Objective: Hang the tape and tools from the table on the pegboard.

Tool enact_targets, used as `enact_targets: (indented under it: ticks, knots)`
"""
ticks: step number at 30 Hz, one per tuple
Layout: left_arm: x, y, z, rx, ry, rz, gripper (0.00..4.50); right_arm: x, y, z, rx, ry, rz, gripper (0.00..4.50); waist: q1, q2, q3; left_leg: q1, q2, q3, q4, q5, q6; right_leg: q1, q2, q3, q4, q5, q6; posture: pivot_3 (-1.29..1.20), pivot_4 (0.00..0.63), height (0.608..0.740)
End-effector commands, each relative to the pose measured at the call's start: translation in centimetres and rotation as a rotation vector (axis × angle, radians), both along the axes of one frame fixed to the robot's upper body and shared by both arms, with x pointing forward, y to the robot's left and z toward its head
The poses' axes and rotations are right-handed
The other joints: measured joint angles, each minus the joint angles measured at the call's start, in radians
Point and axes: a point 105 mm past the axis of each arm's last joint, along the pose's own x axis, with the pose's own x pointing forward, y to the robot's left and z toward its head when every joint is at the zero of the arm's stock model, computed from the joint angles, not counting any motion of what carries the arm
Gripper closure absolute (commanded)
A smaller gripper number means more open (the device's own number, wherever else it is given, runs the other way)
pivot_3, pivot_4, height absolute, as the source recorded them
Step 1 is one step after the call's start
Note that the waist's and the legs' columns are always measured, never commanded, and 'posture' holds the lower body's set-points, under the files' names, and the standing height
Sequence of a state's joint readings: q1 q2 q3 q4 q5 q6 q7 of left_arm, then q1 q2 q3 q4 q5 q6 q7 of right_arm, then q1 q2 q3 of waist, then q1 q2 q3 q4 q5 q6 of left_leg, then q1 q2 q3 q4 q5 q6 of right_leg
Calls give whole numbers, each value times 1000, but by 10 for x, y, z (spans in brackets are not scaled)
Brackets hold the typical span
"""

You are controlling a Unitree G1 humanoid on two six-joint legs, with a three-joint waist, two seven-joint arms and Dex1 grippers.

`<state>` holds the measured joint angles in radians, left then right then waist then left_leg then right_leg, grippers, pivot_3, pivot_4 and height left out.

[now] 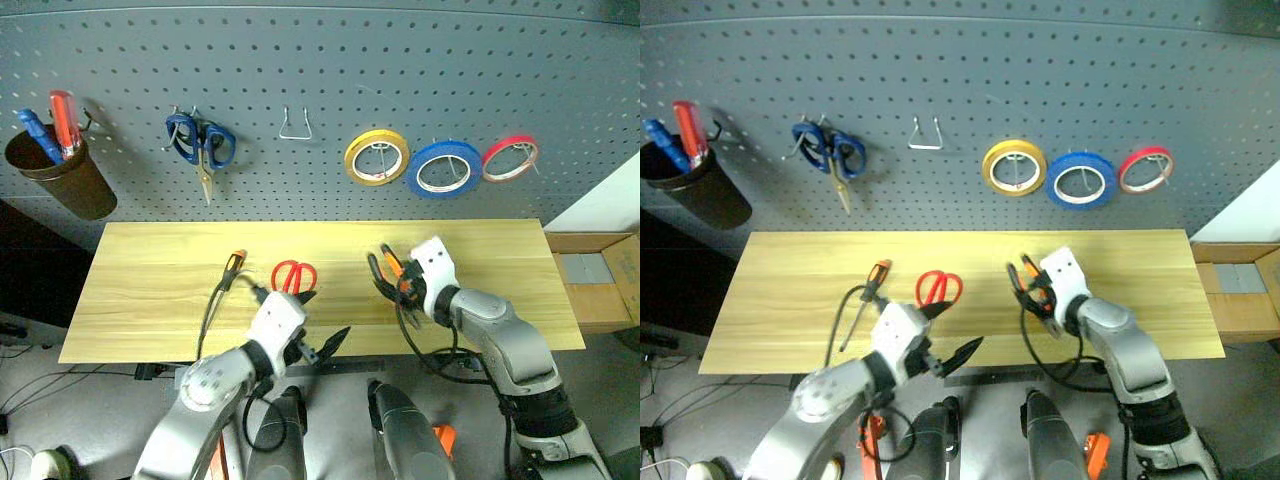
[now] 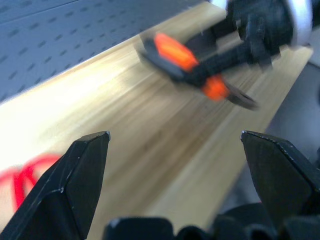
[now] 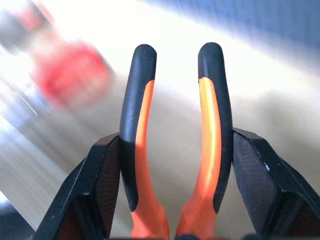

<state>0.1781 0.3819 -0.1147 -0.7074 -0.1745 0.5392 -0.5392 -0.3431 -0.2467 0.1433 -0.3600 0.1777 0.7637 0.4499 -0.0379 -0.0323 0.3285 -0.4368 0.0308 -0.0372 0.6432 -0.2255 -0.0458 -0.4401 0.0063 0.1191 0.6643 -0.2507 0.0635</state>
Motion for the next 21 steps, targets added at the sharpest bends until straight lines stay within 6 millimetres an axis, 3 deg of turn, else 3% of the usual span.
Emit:
enact_targets:
  ticks: [1,4,7,11,18,21]
  knots:
    - [-18,8,30,-45,-79,82,0,-2,33,62,148,-217,46,1757,7,-2,-1,0,0,-1,0,1,-3,0,0,-1,-1,0,0,168,260,740]
    - [-12,16,43,-46,-140,168,0,5,47,98,241,-334,31,1757,18,-2,-1,0,-2,0,1,5,-7,1,0,-1,-1,0,1,194,249,740]
    - [12,23,60,-62,-235,260,0,15,54,134,271,-492,-3,1757,41,-3,-2,-1,-2,-1,2,11,-12,2,0,-7,-2,1,4,210,241,740]
    - [48,18,85,-112,-339,304,0,30,52,184,330,-694,-100,1757,56,-5,-4,-2,-2,-4,1,17,-16,3,0,-13,-2,6,1,216,228,740]
    - [97,0,109,-132,-419,248,0,44,54,244,410,-911,-168,1757,64,-6,-5,-8,-1,-13,-2,20,-20,-2,1,-23,1,11,-9,216,223,740]
    - [110,-2,114,-122,-438,230,0,49,52,257,440,-946,-183,1757,64,-6,-5,-12,0,-14,-2,23,-25,-6,1,-24,2,12,-9,207,225,740]
